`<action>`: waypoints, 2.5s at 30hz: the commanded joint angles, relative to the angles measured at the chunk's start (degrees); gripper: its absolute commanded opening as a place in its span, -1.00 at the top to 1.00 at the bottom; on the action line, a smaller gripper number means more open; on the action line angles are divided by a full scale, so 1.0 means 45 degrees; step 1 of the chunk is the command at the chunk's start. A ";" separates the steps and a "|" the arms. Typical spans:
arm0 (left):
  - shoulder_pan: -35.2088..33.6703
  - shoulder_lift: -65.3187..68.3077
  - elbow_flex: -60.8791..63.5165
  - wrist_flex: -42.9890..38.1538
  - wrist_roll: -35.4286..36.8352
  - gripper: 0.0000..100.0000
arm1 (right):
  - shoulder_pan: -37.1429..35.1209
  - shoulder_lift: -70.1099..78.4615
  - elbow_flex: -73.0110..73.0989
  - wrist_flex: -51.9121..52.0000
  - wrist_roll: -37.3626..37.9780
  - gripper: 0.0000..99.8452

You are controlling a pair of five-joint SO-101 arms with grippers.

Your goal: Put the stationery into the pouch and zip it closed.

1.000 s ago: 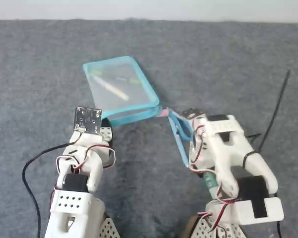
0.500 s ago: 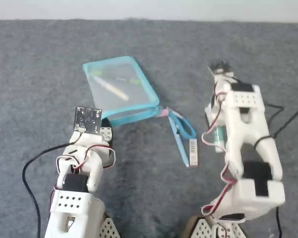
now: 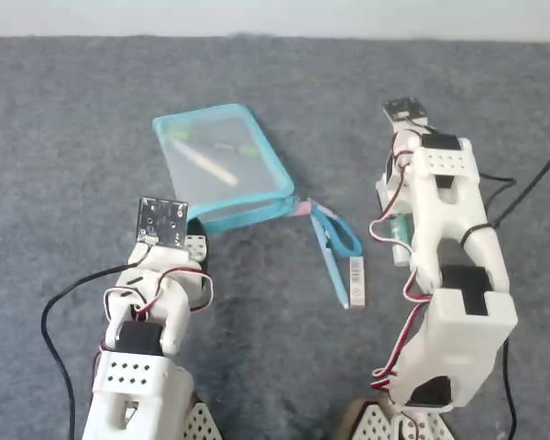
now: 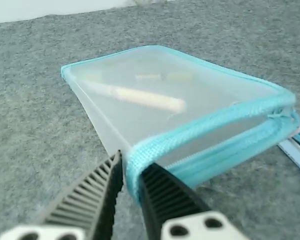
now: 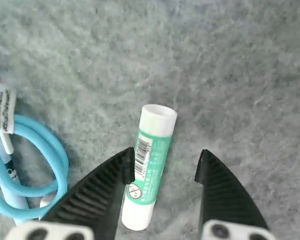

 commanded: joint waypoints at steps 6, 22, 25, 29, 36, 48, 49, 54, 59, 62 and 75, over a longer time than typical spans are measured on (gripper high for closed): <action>0.0039 -0.0215 -0.0186 -0.0352 0.0020 0.97 | -0.0107 -0.2510 0.4103 -0.1963 0.0313 0.67; 0.0039 -0.0215 -0.0186 -0.0371 0.0020 0.97 | 0.0752 -0.3761 0.4786 -0.0947 0.0234 0.98; 0.0039 -0.0215 -0.0186 -0.0371 0.0020 0.97 | 0.0361 -0.5695 0.4786 0.0107 0.0293 0.99; 0.0039 -0.0195 -0.0186 -0.0332 0.0020 0.97 | -0.1084 -0.8586 0.4786 0.1807 0.0527 0.99; 0.0098 -0.0215 -0.0166 -0.0332 0.0000 0.97 | -0.5734 -1.0559 0.4142 0.3507 0.1153 0.99; 0.0606 -0.0215 -0.0244 -0.0352 -0.0059 0.97 | -0.8274 -0.5812 0.0313 0.4425 0.1133 0.99; 0.0606 -0.0215 -0.0244 -0.0352 -0.0059 0.97 | -0.8274 -0.5402 0.0137 0.4405 0.1133 0.99; 0.0625 -0.0215 -0.0459 -0.0313 -0.0059 0.97 | -0.8215 -0.3722 -0.1016 0.4444 0.0684 0.99; 0.0840 -0.0215 -0.0518 -0.0176 -0.0137 0.97 | -0.8215 -0.2569 -0.2481 0.4484 0.0274 0.99; 0.1582 -0.0234 -0.0537 0.0313 -0.0742 0.97 | -0.8195 -0.1905 -0.3341 0.4581 -0.0371 0.99; 0.2696 -0.0234 -0.1221 0.1954 -0.1485 0.98 | -0.6359 0.0283 -0.7697 0.5284 -0.2735 0.96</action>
